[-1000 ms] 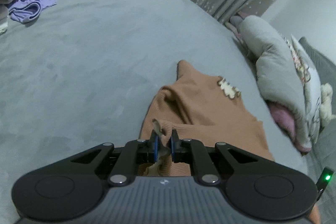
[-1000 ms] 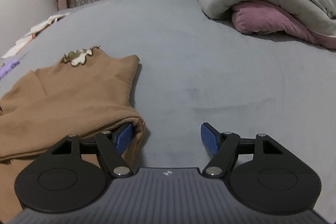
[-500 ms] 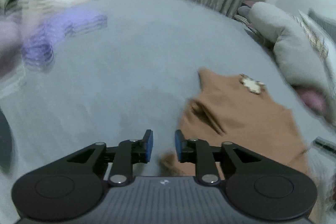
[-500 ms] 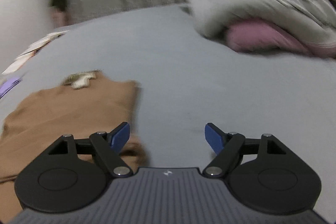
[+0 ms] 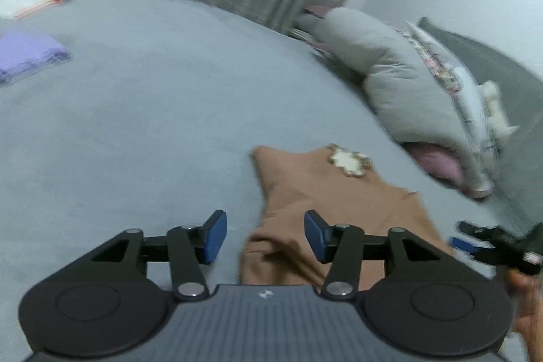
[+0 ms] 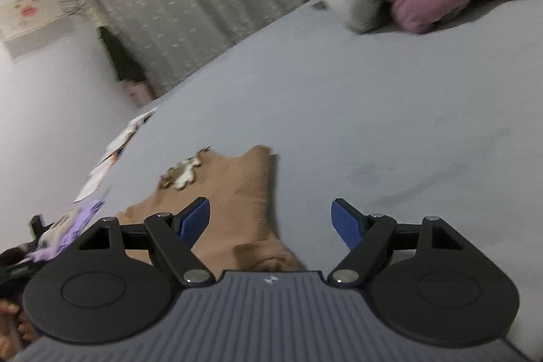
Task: Fold clothes
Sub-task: 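Grasp the folded top's edge with the right gripper and fold it over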
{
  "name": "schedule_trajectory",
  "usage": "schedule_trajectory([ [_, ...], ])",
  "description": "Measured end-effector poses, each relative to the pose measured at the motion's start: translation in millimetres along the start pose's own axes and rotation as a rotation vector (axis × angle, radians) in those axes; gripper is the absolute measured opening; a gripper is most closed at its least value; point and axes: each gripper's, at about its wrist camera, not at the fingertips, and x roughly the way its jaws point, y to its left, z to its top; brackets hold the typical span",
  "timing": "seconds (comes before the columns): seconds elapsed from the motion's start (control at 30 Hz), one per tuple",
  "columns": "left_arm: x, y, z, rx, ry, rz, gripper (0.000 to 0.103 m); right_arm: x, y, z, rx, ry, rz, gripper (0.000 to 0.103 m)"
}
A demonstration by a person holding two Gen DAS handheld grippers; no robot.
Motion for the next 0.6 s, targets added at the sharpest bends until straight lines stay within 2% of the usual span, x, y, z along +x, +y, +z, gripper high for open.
schedule_trajectory([
  [0.07,15,-1,1,0.022,0.035,0.003,0.053,11,2,-2,-0.040,0.030,0.024,0.079],
  [0.17,29,-8,2,0.058,0.054,-0.039,0.055,20,7,-4,-0.103,0.052,0.029,0.077],
  [0.23,37,-13,4,0.106,0.058,-0.003,0.054,21,7,-3,-0.110,0.058,0.035,0.061],
  [0.33,49,-12,9,0.078,0.035,-0.003,0.050,21,4,-2,-0.094,0.061,0.039,0.051],
  [0.37,51,-12,9,0.062,0.027,-0.013,0.043,21,3,-2,-0.085,0.065,0.044,0.046],
  [0.4,56,-11,8,0.037,0.021,-0.033,0.040,23,5,-3,-0.082,0.073,0.047,0.033],
  [0.43,59,-14,7,0.053,0.024,-0.030,0.039,24,6,-4,-0.083,0.085,0.050,0.024],
  [0.47,63,-17,5,0.074,0.028,-0.025,0.037,25,7,-4,-0.085,0.093,0.051,0.024],
  [0.53,63,-19,6,0.088,0.038,-0.006,0.026,24,10,-3,-0.097,0.093,0.042,0.018],
  [0.6,59,-11,11,0.019,0.056,-0.014,0.015,23,10,-1,-0.097,0.089,0.038,0.013],
])
